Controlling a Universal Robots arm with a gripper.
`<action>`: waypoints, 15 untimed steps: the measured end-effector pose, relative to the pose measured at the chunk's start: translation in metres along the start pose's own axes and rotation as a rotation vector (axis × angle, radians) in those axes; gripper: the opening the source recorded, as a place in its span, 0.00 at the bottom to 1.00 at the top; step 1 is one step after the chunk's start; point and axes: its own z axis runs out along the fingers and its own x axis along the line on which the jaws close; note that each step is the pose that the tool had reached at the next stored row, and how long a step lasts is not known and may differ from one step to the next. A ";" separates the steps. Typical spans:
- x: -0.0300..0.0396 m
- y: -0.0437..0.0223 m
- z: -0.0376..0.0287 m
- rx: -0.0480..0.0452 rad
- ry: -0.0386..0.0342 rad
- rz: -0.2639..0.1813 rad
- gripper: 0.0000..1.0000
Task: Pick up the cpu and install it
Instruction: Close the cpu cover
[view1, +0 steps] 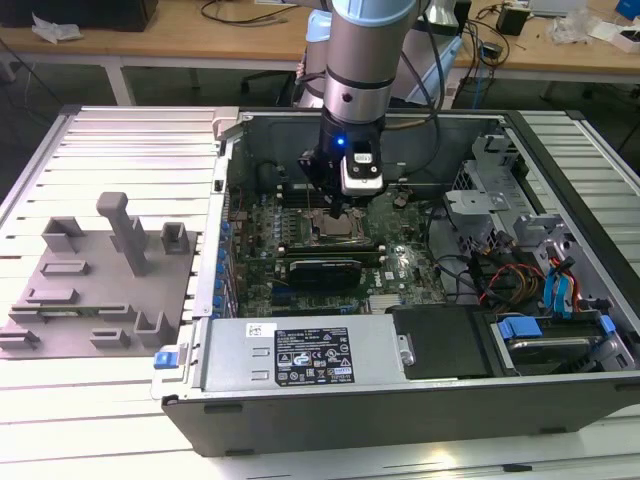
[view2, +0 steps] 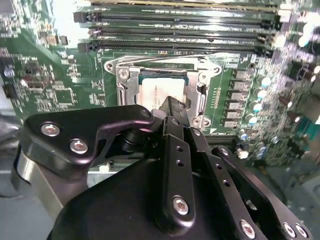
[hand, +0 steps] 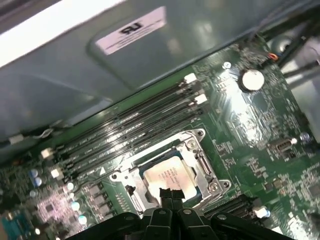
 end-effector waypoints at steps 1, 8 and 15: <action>0.0000 0.0000 0.0000 0.0006 -0.0001 -0.019 0.11; 0.0000 0.0000 0.0000 0.0061 -0.0005 -0.200 0.11; 0.0000 0.0000 0.0002 0.0108 -0.0009 -0.354 0.11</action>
